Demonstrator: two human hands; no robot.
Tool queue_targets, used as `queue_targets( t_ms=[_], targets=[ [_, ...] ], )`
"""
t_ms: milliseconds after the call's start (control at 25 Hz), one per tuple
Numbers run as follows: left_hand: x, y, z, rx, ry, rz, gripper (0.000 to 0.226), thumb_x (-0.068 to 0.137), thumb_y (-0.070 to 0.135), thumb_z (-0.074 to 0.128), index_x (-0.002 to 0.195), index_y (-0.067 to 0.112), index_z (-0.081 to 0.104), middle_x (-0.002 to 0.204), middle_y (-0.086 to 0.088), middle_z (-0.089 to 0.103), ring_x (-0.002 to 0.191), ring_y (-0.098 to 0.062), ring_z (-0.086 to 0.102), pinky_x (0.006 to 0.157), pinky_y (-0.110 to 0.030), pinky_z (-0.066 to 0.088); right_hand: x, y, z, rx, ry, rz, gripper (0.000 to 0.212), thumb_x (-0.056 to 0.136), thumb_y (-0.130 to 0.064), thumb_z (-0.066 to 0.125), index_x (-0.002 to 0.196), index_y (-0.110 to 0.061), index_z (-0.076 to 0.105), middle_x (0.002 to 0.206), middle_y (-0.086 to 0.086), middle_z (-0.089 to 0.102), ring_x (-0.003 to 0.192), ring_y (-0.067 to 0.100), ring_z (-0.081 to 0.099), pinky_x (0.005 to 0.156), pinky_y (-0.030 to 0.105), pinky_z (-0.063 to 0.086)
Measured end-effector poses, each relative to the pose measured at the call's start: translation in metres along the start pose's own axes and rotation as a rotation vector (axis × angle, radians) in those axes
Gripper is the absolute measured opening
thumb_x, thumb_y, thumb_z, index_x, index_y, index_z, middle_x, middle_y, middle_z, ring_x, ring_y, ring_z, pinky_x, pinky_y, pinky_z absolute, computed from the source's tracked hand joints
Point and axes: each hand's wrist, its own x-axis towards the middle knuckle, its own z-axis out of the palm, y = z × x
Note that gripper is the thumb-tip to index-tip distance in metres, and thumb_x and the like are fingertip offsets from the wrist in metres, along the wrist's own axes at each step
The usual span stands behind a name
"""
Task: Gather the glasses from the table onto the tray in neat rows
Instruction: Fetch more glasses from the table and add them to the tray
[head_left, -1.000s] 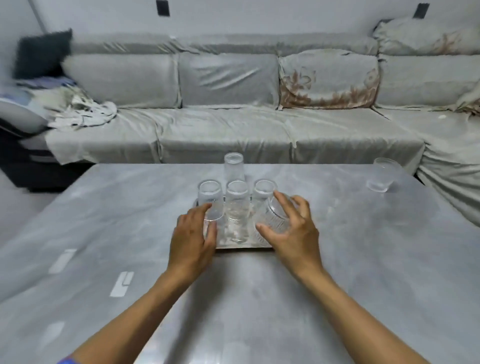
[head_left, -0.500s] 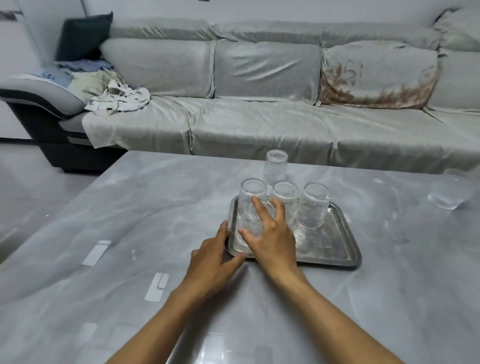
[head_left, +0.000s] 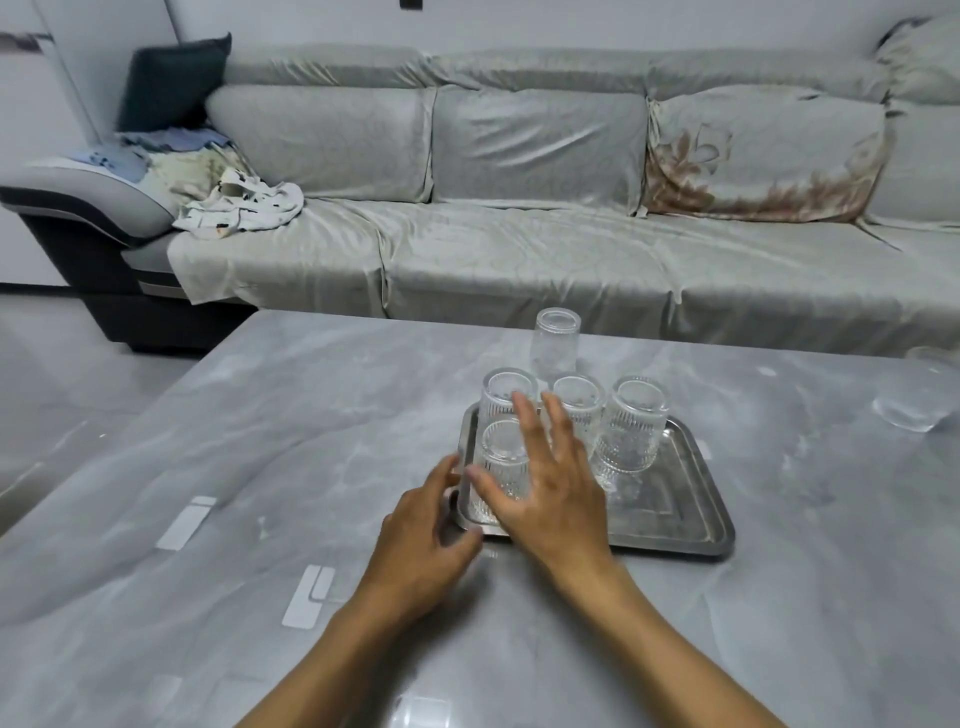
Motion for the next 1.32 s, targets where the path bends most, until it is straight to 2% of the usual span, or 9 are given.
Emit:
queue_targets(
  t_ms=[80, 160, 240, 320, 560, 720, 920, 1080, 1320],
  targets=[
    [0.018, -0.012, -0.011, -0.025, 0.126, -0.025, 0.072, 0.076, 0.043, 0.055, 0.144, 0.038, 0.029, 0.136, 0.001, 0.055, 0.123, -0.019, 0.049, 0.104, -0.045, 0.038, 0.019, 0.008, -0.012, 0.050, 0.181, -0.067, 0.073, 0.084, -0.063, 0.052, 0.147, -0.033, 0.029, 0.154, 0.005, 0.034, 0.126, 0.030, 0.045, 0.092, 0.046, 0.048],
    [0.050, -0.024, -0.024, 0.262, 0.149, -0.040, 0.067, 0.088, 0.029, 0.051, 0.149, 0.028, 0.022, 0.153, -0.006, 0.036, 0.138, -0.025, 0.033, 0.113, -0.050, 0.024, 0.053, 0.021, -0.026, 0.040, 0.203, -0.105, 0.073, 0.087, -0.061, 0.049, 0.150, -0.032, 0.023, 0.159, 0.005, 0.025, 0.134, 0.031, 0.039, 0.099, 0.050, 0.043],
    [0.083, -0.039, -0.032, 0.555, 0.050, -0.112, 0.063, 0.097, 0.034, 0.038, 0.151, 0.030, 0.004, 0.162, -0.005, 0.009, 0.147, -0.025, 0.009, 0.116, -0.056, 0.008, 0.096, 0.035, -0.032, -0.024, 0.091, -0.101, 0.082, 0.086, -0.066, 0.045, 0.153, -0.039, 0.005, 0.165, 0.001, 0.002, 0.145, 0.034, 0.020, 0.108, 0.056, 0.031],
    [0.107, -0.055, -0.029, 0.692, -0.054, -0.174, 0.066, 0.095, 0.057, 0.025, 0.150, 0.036, -0.005, 0.162, -0.001, -0.007, 0.147, -0.026, -0.006, 0.114, -0.058, -0.003, 0.137, 0.049, -0.029, -0.121, -0.014, -0.060, 0.094, 0.079, -0.075, 0.046, 0.150, -0.046, -0.009, 0.163, -0.004, -0.018, 0.148, 0.038, -0.001, 0.111, 0.063, 0.017],
    [0.119, -0.090, -0.009, 0.719, -0.099, -0.232, 0.081, 0.075, 0.082, 0.003, 0.147, 0.045, 0.001, 0.162, 0.007, -0.003, 0.147, -0.023, -0.009, 0.114, -0.057, -0.008, 0.221, 0.076, 0.000, -0.186, -0.294, 0.107, 0.123, 0.064, -0.073, 0.069, 0.147, -0.049, -0.019, 0.153, 0.001, -0.042, 0.144, 0.044, -0.019, 0.113, 0.068, 0.004],
    [0.118, -0.088, -0.008, 0.723, -0.083, -0.215, 0.079, 0.077, 0.081, 0.003, 0.148, 0.045, 0.000, 0.162, 0.006, -0.004, 0.147, -0.023, -0.010, 0.115, -0.057, -0.008, 0.239, 0.083, 0.024, -0.255, -0.455, 0.124, 0.118, 0.071, -0.063, 0.072, 0.151, -0.042, -0.012, 0.159, 0.015, -0.027, 0.148, 0.039, 0.003, 0.116, 0.057, 0.017],
    [0.119, -0.090, -0.008, 0.718, -0.076, -0.211, 0.078, 0.078, 0.080, 0.004, 0.148, 0.044, 0.000, 0.162, 0.005, -0.004, 0.147, -0.023, -0.011, 0.114, -0.057, -0.010, 0.238, 0.095, 0.047, -0.367, -0.425, 0.134, 0.080, 0.082, -0.026, 0.072, 0.149, -0.028, 0.028, 0.154, 0.018, 0.026, 0.127, 0.039, 0.048, 0.098, 0.045, 0.045],
    [0.119, -0.091, -0.009, 0.700, -0.106, -0.219, 0.078, 0.078, 0.079, 0.005, 0.148, 0.044, 0.000, 0.162, 0.005, -0.005, 0.147, -0.023, -0.012, 0.114, -0.056, -0.012, 0.226, 0.085, 0.027, -0.287, -0.283, 0.102, 0.065, 0.085, -0.025, 0.068, 0.142, -0.027, 0.037, 0.148, 0.017, 0.030, 0.112, 0.044, 0.056, 0.090, 0.046, 0.048],
    [0.102, -0.061, -0.028, 0.662, -0.185, -0.330, 0.072, 0.087, 0.056, 0.041, 0.148, 0.032, 0.014, 0.162, -0.003, 0.002, 0.147, -0.027, 0.003, 0.114, -0.060, 0.005, 0.174, 0.043, -0.072, -0.174, -0.066, -0.088, 0.062, 0.082, -0.024, 0.071, 0.136, -0.032, 0.042, 0.145, 0.012, 0.031, 0.114, 0.041, 0.055, 0.089, 0.041, 0.046]
  ],
)
